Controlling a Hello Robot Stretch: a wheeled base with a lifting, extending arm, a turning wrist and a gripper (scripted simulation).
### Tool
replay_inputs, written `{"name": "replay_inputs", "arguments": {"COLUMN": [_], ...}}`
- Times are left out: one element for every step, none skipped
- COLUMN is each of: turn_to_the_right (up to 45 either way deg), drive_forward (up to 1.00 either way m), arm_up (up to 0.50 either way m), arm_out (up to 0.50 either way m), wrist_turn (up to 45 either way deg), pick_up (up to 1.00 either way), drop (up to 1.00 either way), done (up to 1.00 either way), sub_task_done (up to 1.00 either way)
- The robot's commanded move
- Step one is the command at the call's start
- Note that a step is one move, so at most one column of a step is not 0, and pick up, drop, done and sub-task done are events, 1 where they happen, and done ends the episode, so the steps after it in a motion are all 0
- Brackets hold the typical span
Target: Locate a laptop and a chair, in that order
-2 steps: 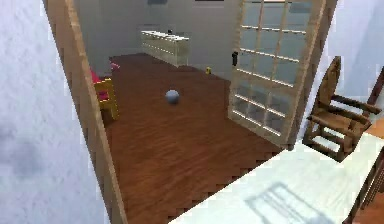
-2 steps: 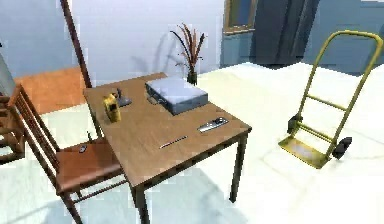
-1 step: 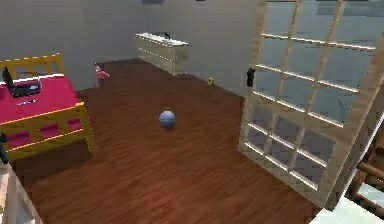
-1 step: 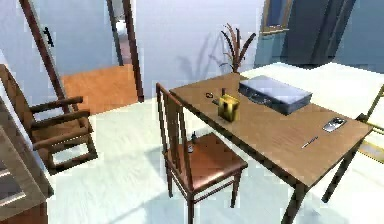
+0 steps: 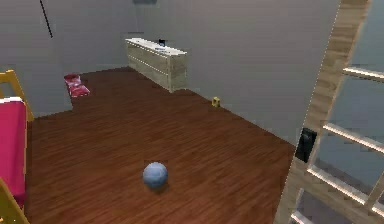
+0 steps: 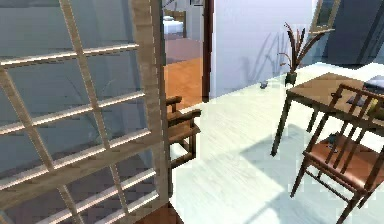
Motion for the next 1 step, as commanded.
{"name": "replay_inputs", "arguments": {"turn_to_the_right": [3.0], "drive_forward": [0.00], "arm_up": [0.00], "arm_out": [0.00], "wrist_turn": [0.0], "pick_up": [0.00], "drop": [0.00], "done": [0.00], "sub_task_done": [0.00]}}
